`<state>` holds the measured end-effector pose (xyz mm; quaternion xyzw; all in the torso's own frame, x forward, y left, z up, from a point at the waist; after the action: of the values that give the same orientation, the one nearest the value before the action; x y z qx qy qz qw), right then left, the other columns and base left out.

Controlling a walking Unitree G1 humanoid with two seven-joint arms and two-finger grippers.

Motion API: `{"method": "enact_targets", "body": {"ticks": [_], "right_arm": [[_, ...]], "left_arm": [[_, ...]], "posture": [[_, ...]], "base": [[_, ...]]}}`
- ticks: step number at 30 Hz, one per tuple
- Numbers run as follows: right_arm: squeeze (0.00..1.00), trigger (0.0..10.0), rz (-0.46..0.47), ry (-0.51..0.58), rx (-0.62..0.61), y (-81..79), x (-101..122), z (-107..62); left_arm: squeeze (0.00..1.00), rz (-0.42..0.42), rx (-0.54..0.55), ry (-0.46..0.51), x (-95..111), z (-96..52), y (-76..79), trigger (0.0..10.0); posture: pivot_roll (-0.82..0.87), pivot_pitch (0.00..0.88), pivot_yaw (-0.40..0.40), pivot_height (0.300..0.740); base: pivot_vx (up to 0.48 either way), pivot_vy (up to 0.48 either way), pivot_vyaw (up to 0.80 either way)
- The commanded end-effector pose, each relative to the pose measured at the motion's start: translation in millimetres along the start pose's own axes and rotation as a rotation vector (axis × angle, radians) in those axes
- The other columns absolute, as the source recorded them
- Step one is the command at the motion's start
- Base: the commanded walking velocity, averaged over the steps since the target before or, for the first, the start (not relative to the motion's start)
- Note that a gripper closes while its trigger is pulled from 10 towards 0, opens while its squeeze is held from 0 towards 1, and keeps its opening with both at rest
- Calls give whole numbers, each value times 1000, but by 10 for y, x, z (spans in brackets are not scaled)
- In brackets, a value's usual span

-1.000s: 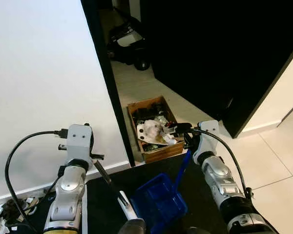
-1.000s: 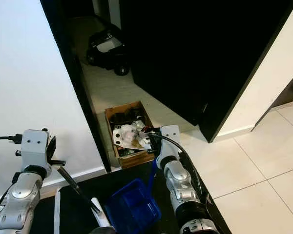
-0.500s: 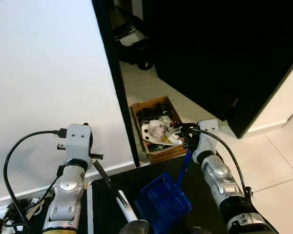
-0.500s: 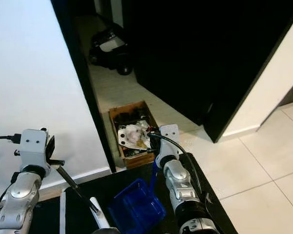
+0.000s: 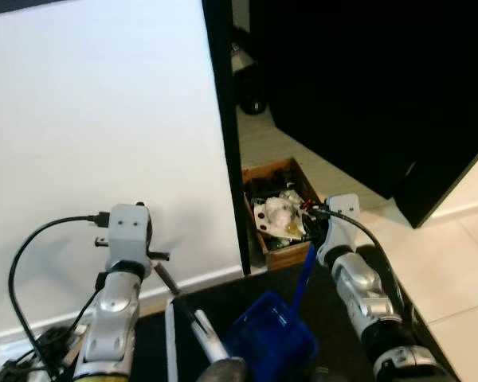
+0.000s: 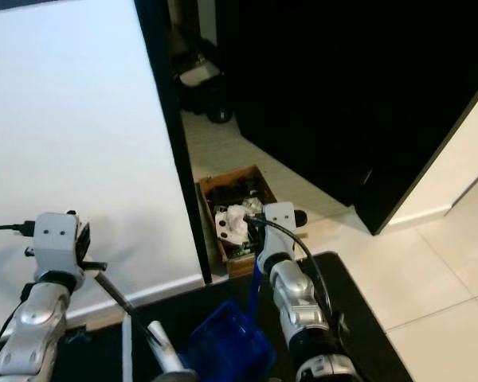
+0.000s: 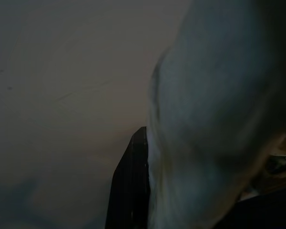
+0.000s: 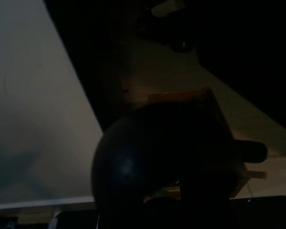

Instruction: Sweep floor

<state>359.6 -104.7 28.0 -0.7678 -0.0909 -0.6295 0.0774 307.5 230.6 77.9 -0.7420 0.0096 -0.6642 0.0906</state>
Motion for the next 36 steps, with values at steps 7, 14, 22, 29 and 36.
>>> {"method": "enact_targets", "body": {"ticks": [7, 14, 22, 29, 36], "right_arm": [[0, 10000, 20, 3, 17, -72, -2, 6], [0, 10000, 21, 2, 18, -78, -6, 4], [0, 10000, 21, 2, 18, -84, -11, 2], [0, 10000, 22, 1, 19, -84, -12, 2], [0, 10000, 21, 1, 21, -85, -12, 5]], "left_arm": [[0, -7, 9, 8, 19, -10, -32, 10000], [0, -6, 9, 7, 18, -14, -33, 10000], [0, -5, 7, 6, 16, -13, -33, 10000], [0, -5, 8, 4, 13, -13, -33, 10000], [0, -6, 8, 3, 11, -14, -31, 10000]], "posture": [[184, 13, 21, 740], [184, 14, 22, 740], [185, 16, 22, 740], [185, 16, 22, 740], [187, 16, 20, 740]], "base": [[0, 307, 0], [0, 302, 0], [0, 300, 0], [0, 300, 0], [0, 302, 0]]}}
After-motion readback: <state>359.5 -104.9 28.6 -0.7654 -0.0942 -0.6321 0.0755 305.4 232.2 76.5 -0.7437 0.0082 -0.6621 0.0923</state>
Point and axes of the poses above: a point about 5 cm out from each wrist's last joint towards the gripper, its own z axis pointing out of the wrist towards the gripper, its own x axis along the axis of the wrist's last joint, y = z × x, the point moved 6 cm from there along z, pointing out of the wrist towards the gripper, and after that the axes turned 5 degrees about -z, right-handed, at the moved point
